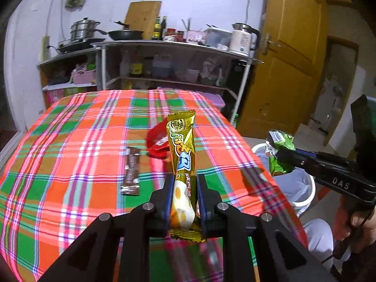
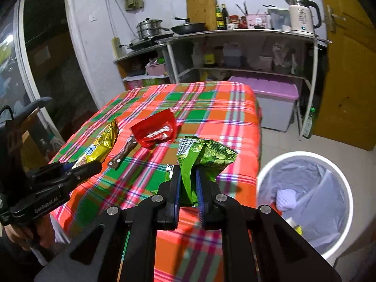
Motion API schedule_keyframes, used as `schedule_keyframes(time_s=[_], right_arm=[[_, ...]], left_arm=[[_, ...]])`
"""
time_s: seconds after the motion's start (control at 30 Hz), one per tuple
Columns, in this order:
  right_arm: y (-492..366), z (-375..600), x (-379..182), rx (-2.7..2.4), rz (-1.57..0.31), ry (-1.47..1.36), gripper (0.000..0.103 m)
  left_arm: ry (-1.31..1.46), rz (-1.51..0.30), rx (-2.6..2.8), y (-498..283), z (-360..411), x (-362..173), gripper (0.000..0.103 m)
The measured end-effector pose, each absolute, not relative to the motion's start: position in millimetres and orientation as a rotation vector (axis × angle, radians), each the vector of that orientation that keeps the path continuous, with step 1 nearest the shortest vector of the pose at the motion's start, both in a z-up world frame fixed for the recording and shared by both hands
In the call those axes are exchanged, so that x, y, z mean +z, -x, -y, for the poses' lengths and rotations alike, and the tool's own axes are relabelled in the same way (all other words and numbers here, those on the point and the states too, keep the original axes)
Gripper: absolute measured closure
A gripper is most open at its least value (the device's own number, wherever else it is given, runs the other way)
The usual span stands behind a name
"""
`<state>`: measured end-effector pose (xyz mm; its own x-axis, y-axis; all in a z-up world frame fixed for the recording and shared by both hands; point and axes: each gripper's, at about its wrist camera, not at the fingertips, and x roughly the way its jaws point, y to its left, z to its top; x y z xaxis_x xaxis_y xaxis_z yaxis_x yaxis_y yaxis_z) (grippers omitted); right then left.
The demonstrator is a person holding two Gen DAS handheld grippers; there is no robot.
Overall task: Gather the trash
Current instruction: 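Lift the green snack bag toward the bin with the right tool while the left tool holds the gold wrapper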
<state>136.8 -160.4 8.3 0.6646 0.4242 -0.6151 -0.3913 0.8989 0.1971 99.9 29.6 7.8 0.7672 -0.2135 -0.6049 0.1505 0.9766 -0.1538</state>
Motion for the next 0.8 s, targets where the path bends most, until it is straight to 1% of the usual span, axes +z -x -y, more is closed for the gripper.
schedule_keyframes(time_s=[0.37, 0.8], right_arm=[[-126.1, 208.5, 9.7, 0.371, -0.693, -0.102, 0.090], [-123.9, 262.9, -3.2, 0.267, -0.707, -0.168, 0.090]], left_arm=[[0.054, -0.665, -0.308, -107.2, 19.4, 13.2, 0.084], [0.009, -0.677, -0.418, -124.2, 79.3, 10.4, 0.084]])
